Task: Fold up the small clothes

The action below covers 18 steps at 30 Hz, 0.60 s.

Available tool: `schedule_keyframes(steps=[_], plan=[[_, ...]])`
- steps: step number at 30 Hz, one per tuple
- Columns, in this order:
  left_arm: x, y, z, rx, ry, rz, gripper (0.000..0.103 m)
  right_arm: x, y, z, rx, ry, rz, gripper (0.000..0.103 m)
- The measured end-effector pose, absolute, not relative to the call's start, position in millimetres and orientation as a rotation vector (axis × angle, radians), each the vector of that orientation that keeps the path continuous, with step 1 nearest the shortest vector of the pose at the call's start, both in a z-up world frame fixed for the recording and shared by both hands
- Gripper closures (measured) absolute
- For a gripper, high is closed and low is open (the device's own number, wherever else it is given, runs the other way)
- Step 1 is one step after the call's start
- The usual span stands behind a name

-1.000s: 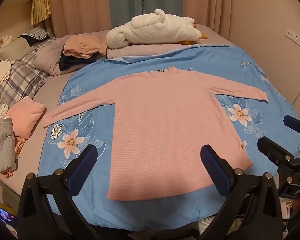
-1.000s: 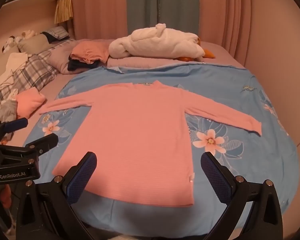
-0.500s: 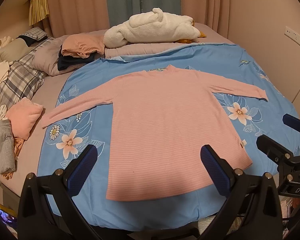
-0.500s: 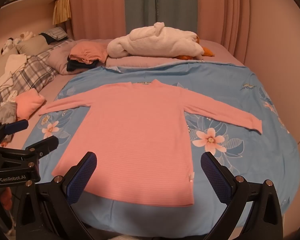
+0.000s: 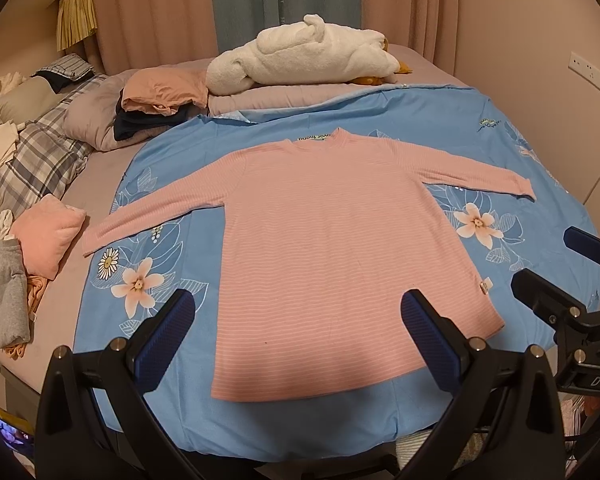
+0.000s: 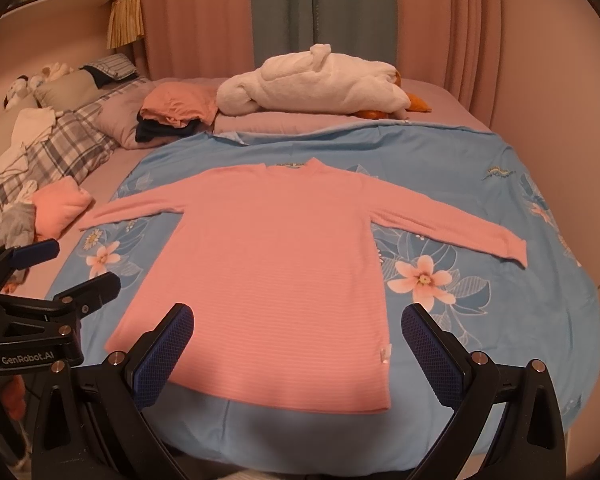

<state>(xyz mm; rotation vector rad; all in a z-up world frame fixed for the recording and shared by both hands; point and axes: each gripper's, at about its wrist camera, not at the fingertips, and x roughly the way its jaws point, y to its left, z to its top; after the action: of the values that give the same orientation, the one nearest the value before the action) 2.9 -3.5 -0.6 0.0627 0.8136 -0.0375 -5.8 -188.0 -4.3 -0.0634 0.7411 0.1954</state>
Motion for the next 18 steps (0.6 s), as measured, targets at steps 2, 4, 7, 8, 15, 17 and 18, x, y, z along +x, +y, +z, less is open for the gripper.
schedule_keyframes(steps=[2,4,7,8,15,17,18], plan=[[2.1,-3.6,-1.8,0.062,0.815,-0.037,0.0,-6.0,-187.8,-4.4,-0.064,0.741,0.196,0.0],[2.1,-3.9,-2.1,0.062,0.815,-0.037,0.0,-6.1,-187.7,-4.5,-0.064,0.741,0.196,0.0],[2.4,-4.7,-3.1,0.062,0.816,-0.036,0.0,-5.9,-188.2,-4.4,-0.064,0.741,0.197,0.0],[2.4,-4.2,-2.6,0.062,0.816,-0.037,0.0,-5.9,-188.2,-4.4,-0.064,0.741,0.197,0.0],[2.1,-4.6,-3.4,0.063,0.816,-0.036,0.0,-6.1,-187.0,-4.8,-0.063,0.742,0.198,0.0],[2.2,-4.4,-3.3,0.063,0.816,-0.037,0.0,-6.1,-187.8,-4.6,-0.063,0.741,0.197,0.0],[2.1,-4.8,-3.9,0.063,0.817,-0.038,0.0,-6.1,-187.3,-4.8,-0.062,0.742,0.198,0.0]])
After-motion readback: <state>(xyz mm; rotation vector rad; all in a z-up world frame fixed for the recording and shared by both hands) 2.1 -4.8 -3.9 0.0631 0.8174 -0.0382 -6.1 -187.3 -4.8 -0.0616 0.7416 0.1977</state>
